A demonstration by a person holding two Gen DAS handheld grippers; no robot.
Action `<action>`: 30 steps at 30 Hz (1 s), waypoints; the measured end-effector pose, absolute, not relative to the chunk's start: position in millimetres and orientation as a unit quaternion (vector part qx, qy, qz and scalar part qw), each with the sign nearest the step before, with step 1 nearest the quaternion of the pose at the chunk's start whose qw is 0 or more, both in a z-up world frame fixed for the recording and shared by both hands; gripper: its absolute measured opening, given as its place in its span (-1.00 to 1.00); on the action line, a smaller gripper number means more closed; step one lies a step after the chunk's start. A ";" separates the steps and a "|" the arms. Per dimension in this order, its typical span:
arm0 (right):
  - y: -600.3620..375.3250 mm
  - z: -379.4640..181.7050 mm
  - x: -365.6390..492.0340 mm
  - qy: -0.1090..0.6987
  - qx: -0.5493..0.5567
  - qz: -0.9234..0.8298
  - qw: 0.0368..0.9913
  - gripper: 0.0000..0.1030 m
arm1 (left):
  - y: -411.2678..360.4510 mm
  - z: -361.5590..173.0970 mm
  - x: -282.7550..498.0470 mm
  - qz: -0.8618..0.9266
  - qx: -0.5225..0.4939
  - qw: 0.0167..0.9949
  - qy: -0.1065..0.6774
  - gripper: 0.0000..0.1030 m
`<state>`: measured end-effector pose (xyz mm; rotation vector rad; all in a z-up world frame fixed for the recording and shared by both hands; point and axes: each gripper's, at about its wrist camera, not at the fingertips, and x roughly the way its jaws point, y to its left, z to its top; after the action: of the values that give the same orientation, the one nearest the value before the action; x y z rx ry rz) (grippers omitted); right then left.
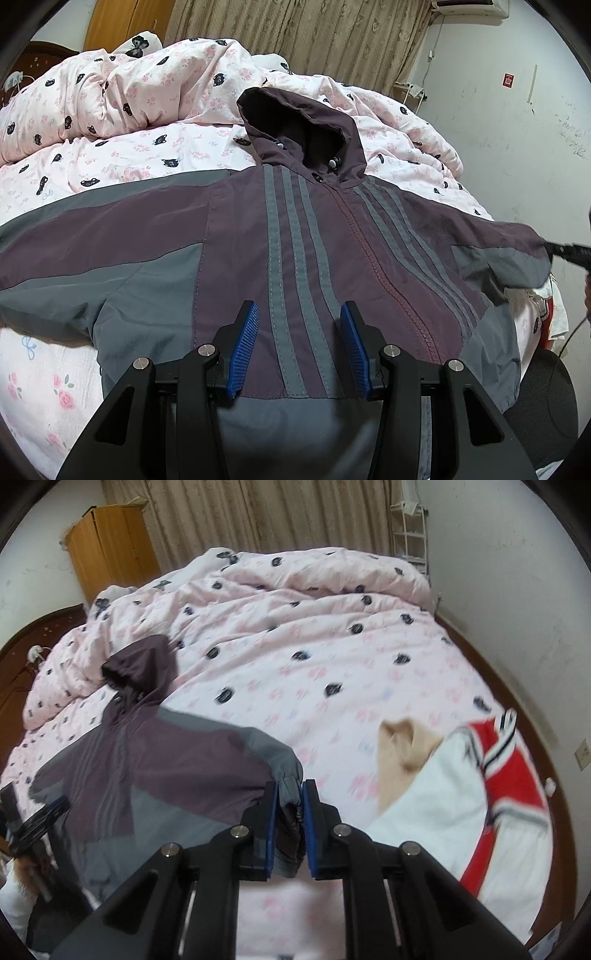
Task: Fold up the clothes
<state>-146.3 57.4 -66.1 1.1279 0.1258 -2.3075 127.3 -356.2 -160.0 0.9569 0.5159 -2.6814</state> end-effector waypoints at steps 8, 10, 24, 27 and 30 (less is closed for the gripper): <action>35.8 -84.5 -211.6 0.080 0.443 -0.862 0.232 -0.75 | -356.4 -160.3 129.0 -0.920 0.329 0.122 0.176 -0.20; 29.4 -93.8 -225.7 0.093 0.458 -0.857 0.217 -0.77 | -357.4 -160.6 128.9 -0.920 0.330 0.121 0.176 -0.20; 12.3 -129.6 -228.5 0.163 0.464 -0.853 0.172 -0.35 | -359.3 -160.9 131.0 -0.920 0.330 0.114 0.178 -0.18; 14.7 -119.3 -215.5 0.163 0.442 -0.863 0.182 -0.03 | -362.0 -151.8 138.1 -0.922 0.319 0.116 0.187 -0.14; 16.9 -108.8 -202.1 0.164 0.418 -0.872 0.193 0.30 | -365.0 -134.9 154.5 -0.926 0.299 0.126 0.194 -0.11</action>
<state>-202.1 16.9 -108.8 1.1728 0.4605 -2.4484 154.5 -365.0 -134.9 0.8711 0.5635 -2.6953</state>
